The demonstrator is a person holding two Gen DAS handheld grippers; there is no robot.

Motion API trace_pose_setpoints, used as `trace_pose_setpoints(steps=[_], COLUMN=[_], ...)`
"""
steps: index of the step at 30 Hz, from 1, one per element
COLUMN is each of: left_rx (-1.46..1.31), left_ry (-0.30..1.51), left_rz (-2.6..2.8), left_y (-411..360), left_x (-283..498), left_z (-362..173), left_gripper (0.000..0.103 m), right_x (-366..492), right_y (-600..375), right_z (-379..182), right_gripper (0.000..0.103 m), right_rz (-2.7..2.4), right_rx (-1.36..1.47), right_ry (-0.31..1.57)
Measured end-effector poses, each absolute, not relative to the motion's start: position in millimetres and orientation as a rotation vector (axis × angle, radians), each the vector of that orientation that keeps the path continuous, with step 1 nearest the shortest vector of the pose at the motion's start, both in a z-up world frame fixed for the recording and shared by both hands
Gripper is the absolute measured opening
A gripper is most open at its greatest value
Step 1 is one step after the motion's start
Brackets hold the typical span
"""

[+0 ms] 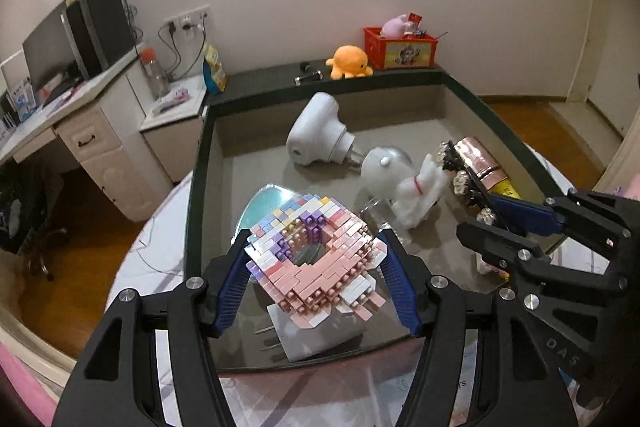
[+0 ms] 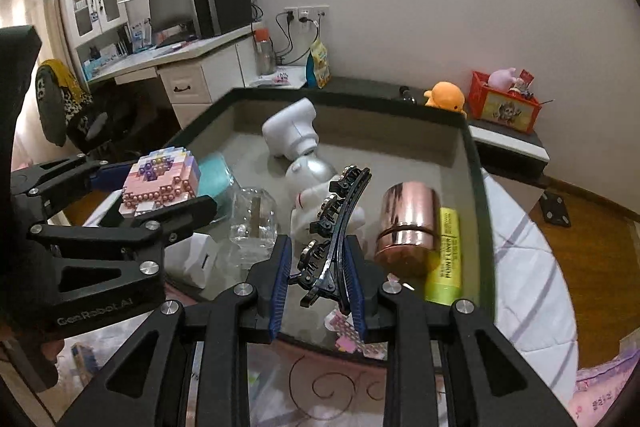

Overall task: Organize rigid objects
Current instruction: 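Carry both items into the pink box and open both grippers, then withdraw both tools back toward the remaining items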

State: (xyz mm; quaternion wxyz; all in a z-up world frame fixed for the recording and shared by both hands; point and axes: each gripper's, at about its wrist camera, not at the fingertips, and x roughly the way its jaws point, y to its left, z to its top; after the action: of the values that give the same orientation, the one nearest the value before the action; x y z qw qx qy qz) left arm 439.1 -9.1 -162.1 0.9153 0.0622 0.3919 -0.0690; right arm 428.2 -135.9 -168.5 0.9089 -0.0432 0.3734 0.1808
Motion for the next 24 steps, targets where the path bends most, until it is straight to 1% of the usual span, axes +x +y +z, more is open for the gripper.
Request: trace_pose_setpoints(steps=[1,4,5,6,8,9,10,11,12,13,17,19,20,21,24], left_rx=[0.117,0.111,0.110,0.107,0.096,0.086,0.079,0.078,0.078,0.081,0.066,0.056,0.056,0.057,0.049], left_ry=[0.797,0.797,0.790,0.779,0.758,0.738,0.716,0.700,0.659,0.630,0.527,0.471,0.451,0.418,0.352], left_rz=[-0.141,-0.153,-0.154,-0.149,-0.134,-0.138,-0.134,-0.126,-0.119,-0.118,-0.086,-0.069,-0.061,-0.050,-0.014], left_y=[-7.7,-5.8,-4.9,-3.2,0.3,2.3,4.2,4.8,6.0,6.7,10.8,12.2,12.1,11.5,12.6], left_x=[437.4,431.5,429.4,424.3,412.1,403.2,391.0,384.1,367.0,354.2,299.6,272.8,262.1,245.2,210.1], left_z=[-162.6,-160.8,-158.7,-155.5,-146.2,-140.2,-133.1,-128.7,-119.6,-113.0,-90.7,-82.4,-79.4,-75.6,-68.9], left_gripper=[0.075,0.078,0.082,0.085,0.088,0.090,0.094,0.099,0.102,0.103,0.103,0.103,0.103,0.103,0.103], right_x=[426.8,419.5,416.2,414.7,402.7,397.0,385.7,378.9,370.1,358.4,305.2,279.9,264.0,252.6,216.2], right_y=[-136.9,-144.2,-147.0,-149.0,-153.7,-156.0,-159.8,-161.3,-162.9,-164.5,-172.9,-175.0,-175.1,-173.9,-173.1], right_z=[-168.9,-164.2,-161.5,-157.9,-148.2,-143.9,-137.3,-132.3,-126.5,-120.5,-96.1,-87.0,-82.3,-78.9,-71.1], right_gripper=[0.027,0.028,0.035,0.050,0.061,0.061,0.062,0.068,0.080,0.083,0.083,0.087,0.093,0.103,0.103], right_rz=[0.373,0.363,0.361,0.352,0.340,0.345,0.343,0.336,0.330,0.322,0.297,0.279,0.266,0.256,0.223], right_rx=[-0.084,-0.063,-0.053,-0.047,-0.039,-0.031,-0.020,-0.016,-0.016,-0.019,-0.009,-0.010,-0.017,-0.022,-0.042], right_ry=[0.770,0.758,0.749,0.742,0.712,0.699,0.684,0.670,0.648,0.623,0.524,0.474,0.446,0.427,0.360])
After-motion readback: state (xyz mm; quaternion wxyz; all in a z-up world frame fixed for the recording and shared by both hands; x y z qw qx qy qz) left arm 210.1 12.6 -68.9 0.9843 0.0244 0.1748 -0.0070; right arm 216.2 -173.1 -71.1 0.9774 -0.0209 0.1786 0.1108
